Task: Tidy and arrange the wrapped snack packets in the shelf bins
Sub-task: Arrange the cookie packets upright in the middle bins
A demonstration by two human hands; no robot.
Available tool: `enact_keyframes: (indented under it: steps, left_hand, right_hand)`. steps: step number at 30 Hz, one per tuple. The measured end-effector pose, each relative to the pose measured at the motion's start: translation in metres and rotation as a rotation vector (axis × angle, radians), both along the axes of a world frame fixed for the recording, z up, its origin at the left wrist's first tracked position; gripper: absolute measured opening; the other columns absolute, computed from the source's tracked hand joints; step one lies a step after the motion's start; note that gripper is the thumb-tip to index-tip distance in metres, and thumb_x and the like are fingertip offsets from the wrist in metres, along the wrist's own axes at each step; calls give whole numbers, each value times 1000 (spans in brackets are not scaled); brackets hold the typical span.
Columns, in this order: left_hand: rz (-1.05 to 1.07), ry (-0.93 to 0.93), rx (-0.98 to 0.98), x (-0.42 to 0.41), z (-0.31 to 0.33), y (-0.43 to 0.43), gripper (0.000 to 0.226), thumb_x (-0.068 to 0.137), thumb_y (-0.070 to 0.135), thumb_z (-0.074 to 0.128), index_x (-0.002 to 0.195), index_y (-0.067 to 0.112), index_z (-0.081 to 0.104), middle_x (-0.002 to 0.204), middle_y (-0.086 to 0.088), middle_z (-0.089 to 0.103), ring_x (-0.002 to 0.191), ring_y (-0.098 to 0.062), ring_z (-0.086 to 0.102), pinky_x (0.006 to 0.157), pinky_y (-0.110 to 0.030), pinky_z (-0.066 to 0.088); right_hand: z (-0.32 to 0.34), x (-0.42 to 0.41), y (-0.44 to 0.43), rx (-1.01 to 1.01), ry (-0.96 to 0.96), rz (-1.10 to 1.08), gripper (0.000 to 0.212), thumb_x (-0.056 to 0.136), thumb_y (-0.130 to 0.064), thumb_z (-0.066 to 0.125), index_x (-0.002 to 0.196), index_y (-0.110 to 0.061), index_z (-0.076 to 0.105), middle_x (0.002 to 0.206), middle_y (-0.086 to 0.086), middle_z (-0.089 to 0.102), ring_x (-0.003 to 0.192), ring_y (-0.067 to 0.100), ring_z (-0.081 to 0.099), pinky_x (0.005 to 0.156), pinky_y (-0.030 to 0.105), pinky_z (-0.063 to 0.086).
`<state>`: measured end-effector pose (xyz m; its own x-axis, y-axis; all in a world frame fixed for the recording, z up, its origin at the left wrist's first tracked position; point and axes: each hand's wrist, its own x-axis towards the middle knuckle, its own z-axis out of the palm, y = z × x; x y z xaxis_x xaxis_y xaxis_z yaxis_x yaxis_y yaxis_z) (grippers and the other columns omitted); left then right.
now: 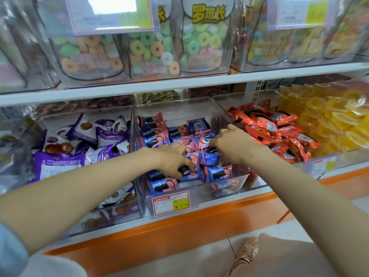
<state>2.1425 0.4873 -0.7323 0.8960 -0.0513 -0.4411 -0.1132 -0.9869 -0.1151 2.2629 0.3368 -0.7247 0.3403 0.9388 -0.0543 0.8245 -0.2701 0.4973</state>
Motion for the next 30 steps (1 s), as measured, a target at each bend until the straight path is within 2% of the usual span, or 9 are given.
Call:
enact_keyframes:
  steps: [6,10,13,15,18,21,25,28,30]
  left_hand:
    - [34,0,-111,-3,0,0,46,91,42,54,135,40,42,102,-1,28,97,-13,26,82,-33,37]
    - [162,-240,-412,-8,11,3,36,89,30,61,122,23,52,107,-2,42,98,-15,42,77,-26,35]
    - [470,-448,-722,-7,21,6,38,85,25,67,114,13,47,93,1,60,83,-14,55,65,-22,39]
    - [647,-420,-982,-4,28,4,47,81,28,71,117,13,44,94,-1,65,86,-13,60,72,-23,46]
    - [717,-310,-1196,-1,32,-4,41,82,29,69,114,17,47,98,-3,66,87,-11,62,77,-25,51]
    - [712,-332,-1243,1,28,-11,30,83,23,69,108,20,53,82,3,60,77,-9,59,73,-22,51]
    - [685,-377,-1238,1,25,-5,28,80,12,72,105,17,61,90,0,65,78,-10,61,74,-19,51]
    - [637,-390,-1258,-3,28,-1,24,78,5,72,96,16,61,87,-1,66,74,-9,62,70,-18,52]
    - [602,-383,-1230,-5,28,0,23,77,3,73,90,16,59,84,1,65,70,-6,61,66,-15,51]
  right_hand:
    - [-13,-3,11,44,115,-70,48,79,-21,65,125,-17,50,123,5,59,117,24,49,95,32,32]
    - [1,1,6,185,238,-39,53,77,-20,69,125,-14,49,123,8,53,114,25,44,92,31,35]
    - [12,0,-4,381,527,-46,63,68,-22,81,122,-15,51,118,6,49,109,23,43,88,28,35]
    - [15,-5,-8,496,754,-68,63,66,-18,84,119,-17,51,112,0,45,102,17,44,84,26,36]
    - [13,-12,-8,562,863,-4,65,63,-17,86,118,-19,52,106,-4,40,99,11,41,81,23,34]
    - [10,-14,-5,581,860,85,71,60,-21,87,122,-20,53,109,-6,39,106,9,33,86,19,28]
    - [18,-15,-5,698,1031,41,76,63,-25,86,129,-25,48,125,-3,48,115,9,41,96,19,32]
    - [22,-15,-7,789,1303,-116,54,73,-17,79,120,-19,53,100,-5,57,85,10,54,82,24,46]
    - [21,-15,-8,752,1348,-150,36,75,-11,76,107,-10,60,83,2,56,70,14,52,74,29,46]
